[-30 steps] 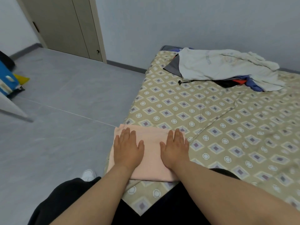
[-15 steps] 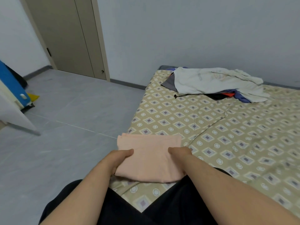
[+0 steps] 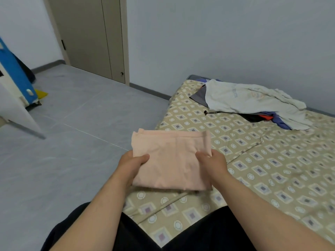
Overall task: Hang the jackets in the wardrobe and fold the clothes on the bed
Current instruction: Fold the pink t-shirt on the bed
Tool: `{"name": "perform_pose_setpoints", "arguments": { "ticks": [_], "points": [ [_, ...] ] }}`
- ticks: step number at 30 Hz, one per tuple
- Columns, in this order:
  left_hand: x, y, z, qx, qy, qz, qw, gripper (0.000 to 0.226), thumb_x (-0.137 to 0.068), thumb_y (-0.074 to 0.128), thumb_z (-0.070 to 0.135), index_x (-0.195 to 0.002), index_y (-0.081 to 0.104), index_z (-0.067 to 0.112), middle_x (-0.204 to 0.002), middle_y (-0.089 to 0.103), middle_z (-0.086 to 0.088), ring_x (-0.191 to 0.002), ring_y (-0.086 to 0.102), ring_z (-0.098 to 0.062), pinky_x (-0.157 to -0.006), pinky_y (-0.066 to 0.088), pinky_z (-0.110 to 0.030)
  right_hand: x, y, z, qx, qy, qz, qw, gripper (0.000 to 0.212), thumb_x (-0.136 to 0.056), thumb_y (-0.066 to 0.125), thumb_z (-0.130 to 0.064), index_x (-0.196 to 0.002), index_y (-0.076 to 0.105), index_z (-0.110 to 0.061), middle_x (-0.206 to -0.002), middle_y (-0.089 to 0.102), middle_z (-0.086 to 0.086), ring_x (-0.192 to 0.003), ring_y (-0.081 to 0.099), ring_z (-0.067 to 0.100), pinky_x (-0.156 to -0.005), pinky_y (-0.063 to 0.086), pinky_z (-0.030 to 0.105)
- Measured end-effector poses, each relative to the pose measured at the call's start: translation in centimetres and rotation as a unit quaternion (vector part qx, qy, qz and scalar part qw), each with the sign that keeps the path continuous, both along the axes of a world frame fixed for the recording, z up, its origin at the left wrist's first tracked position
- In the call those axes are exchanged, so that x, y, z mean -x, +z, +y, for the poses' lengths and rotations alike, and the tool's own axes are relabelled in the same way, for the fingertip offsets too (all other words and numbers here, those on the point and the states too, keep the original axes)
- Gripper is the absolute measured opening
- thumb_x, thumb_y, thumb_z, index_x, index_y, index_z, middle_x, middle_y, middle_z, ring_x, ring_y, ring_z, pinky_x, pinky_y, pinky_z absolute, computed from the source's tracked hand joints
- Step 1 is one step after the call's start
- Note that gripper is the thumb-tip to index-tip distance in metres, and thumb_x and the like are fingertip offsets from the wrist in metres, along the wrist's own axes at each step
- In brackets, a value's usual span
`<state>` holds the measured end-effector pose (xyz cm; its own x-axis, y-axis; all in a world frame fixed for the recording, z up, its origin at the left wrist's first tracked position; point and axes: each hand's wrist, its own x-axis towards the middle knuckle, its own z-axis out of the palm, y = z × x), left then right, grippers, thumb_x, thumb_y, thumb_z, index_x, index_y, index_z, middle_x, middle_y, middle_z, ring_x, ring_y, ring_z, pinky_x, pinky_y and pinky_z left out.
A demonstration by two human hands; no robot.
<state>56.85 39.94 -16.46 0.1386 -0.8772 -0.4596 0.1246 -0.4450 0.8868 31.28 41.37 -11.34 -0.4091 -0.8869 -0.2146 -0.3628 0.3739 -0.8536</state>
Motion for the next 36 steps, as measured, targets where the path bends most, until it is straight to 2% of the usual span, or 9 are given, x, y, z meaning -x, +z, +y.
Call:
{"name": "perform_pose_setpoints", "arguments": {
  "ticks": [3, 7, 10, 16, 20, 24, 30, 34, 36],
  "points": [
    [-0.7, 0.5, -1.7, 0.003, 0.029, 0.040, 0.999, 0.017, -0.083, 0.072, 0.006, -0.100, 0.069, 0.008, -0.102, 0.075, -0.013, -0.092, 0.071, -0.029, -0.088, 0.056, -0.046, -1.5, 1.1, -2.5, 0.011, 0.027, 0.001, 1.000, 0.017, -0.081, 0.067, -0.027, -0.087, 0.068, -0.011, -0.087, 0.071, 0.009, -0.084, 0.068, 0.031, -0.075, 0.056, 0.045],
    [-2.1, 1.6, -4.2, -0.063, 0.065, 0.201, 0.975, 0.022, -0.094, 0.059, 0.021, -0.108, 0.069, 0.008, -0.099, 0.075, -0.013, -0.089, 0.072, -0.029, -0.077, 0.057, -0.038, -4.6, 2.0, -6.6, 0.032, 0.054, -0.021, 0.998, 0.010, -0.080, 0.069, -0.028, -0.080, 0.068, -0.018, -0.074, 0.069, -0.007, -0.071, 0.066, 0.018, -0.058, 0.052, 0.027],
    [-3.1, 1.0, -6.4, -0.077, 0.097, 0.250, 0.960, 0.016, -0.093, 0.056, 0.020, -0.097, 0.070, 0.012, -0.087, 0.077, -0.007, -0.075, 0.074, -0.023, -0.069, 0.058, -0.032, -6.9, 0.9, -9.6, 0.026, 0.082, -0.060, 0.994, 0.023, -0.073, 0.070, -0.030, -0.085, 0.069, -0.011, -0.080, 0.071, 0.000, -0.074, 0.067, 0.019, -0.066, 0.056, 0.036],
    [-5.1, -2.3, -10.1, -0.102, 0.127, 0.213, 0.963, 0.018, -0.093, 0.059, 0.012, -0.108, 0.067, 0.009, -0.095, 0.077, -0.008, -0.082, 0.074, -0.024, -0.060, 0.059, -0.032, -10.1, -2.3, -15.5, -0.022, 0.109, -0.085, 0.990, 0.020, -0.074, 0.070, -0.032, -0.083, 0.071, -0.014, -0.079, 0.075, 0.000, -0.070, 0.069, 0.016, -0.064, 0.056, 0.036],
    [-5.2, -5.1, -11.1, -0.142, 0.106, 0.100, 0.979, 0.038, -0.085, 0.067, -0.002, -0.121, 0.061, 0.009, -0.110, 0.072, -0.015, -0.097, 0.070, -0.029, -0.083, 0.059, -0.046, -12.4, -2.6, -18.4, -0.051, 0.184, -0.012, 0.981, 0.045, -0.074, 0.065, -0.038, -0.090, 0.062, 0.005, -0.080, 0.065, 0.022, -0.067, 0.054, 0.019, -0.065, 0.049, 0.045],
    [-7.0, -5.5, -12.1, -0.150, 0.119, 0.040, 0.981, 0.051, -0.081, 0.066, -0.010, -0.125, 0.058, 0.014, -0.115, 0.070, -0.009, -0.104, 0.068, -0.025, -0.087, 0.056, -0.041, -13.8, -1.9, -20.2, -0.098, 0.176, 0.019, 0.979, 0.029, -0.084, 0.066, -0.032, -0.085, 0.065, -0.003, -0.084, 0.069, 0.017, -0.076, 0.063, 0.034, -0.071, 0.052, 0.047],
    [-16.2, -0.2, -12.2, -0.178, 0.203, 0.083, 0.959, 0.040, -0.082, 0.067, -0.005, -0.116, 0.064, 0.016, -0.107, 0.075, -0.007, -0.094, 0.072, -0.023, -0.078, 0.059, -0.039, -19.7, 3.3, -23.5, -0.121, 0.240, 0.135, 0.954, 0.013, -0.091, 0.059, -0.030, -0.082, 0.059, -0.020, -0.076, 0.063, -0.005, -0.071, 0.058, 0.013, -0.058, 0.038, 0.029],
    [-24.3, 7.4, -14.3, -0.201, 0.195, 0.139, 0.950, 0.026, -0.082, 0.066, 0.003, -0.107, 0.066, 0.011, -0.096, 0.076, -0.011, -0.077, 0.074, -0.023, -0.063, 0.057, -0.034, -26.8, 11.2, -26.4, -0.081, 0.259, 0.065, 0.960, 0.018, -0.092, 0.060, -0.021, -0.085, 0.062, -0.037, -0.081, 0.068, -0.013, -0.077, 0.060, -0.004, -0.060, 0.039, 0.009],
    [-29.2, 12.4, -15.9, -0.230, 0.178, 0.199, 0.936, 0.034, -0.074, 0.069, 0.015, -0.106, 0.069, 0.006, -0.099, 0.075, -0.017, -0.081, 0.073, -0.032, -0.072, 0.056, -0.041, -30.7, 16.3, -27.6, -0.068, 0.254, 0.010, 0.965, 0.021, -0.092, 0.061, -0.018, -0.091, 0.068, -0.039, -0.084, 0.072, -0.014, -0.075, 0.065, 0.002, -0.066, 0.046, 0.020]
  ]
}}
